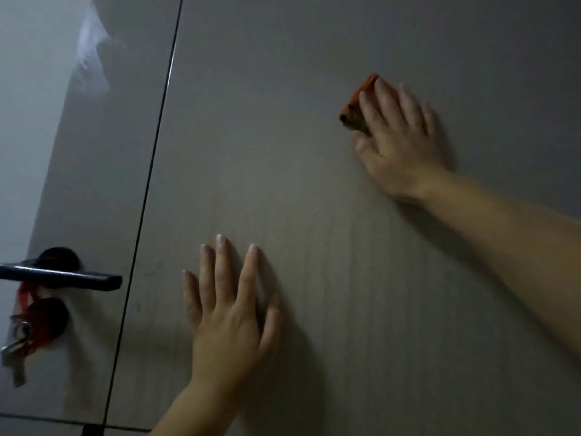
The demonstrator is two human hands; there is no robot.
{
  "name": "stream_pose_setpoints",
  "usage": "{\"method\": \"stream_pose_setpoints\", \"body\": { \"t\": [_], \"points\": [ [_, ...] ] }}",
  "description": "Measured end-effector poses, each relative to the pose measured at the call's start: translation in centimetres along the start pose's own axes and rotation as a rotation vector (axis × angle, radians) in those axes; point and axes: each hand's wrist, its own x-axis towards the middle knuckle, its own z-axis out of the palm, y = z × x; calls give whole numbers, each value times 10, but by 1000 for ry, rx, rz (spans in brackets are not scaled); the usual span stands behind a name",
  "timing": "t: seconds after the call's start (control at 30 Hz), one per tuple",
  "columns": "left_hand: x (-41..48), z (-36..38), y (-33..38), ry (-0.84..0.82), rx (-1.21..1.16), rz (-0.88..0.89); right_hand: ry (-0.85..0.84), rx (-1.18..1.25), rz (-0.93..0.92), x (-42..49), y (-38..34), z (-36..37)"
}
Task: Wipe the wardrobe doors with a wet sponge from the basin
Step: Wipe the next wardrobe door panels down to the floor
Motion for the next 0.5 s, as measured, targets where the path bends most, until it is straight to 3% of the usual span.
{"method": "stream_pose_setpoints", "body": {
  "t": [0.17,0.23,0.5],
  "points": [
    [1,1,-3,7,0,16,-27,-136,-397,-125,-13,25],
    [4,1,-2,1,14,17,-47,-138,-449,-134,-6,27],
    [13,7,15,-22,43,-64,-7,-25,-35,63,-24,-8]
  ]
}}
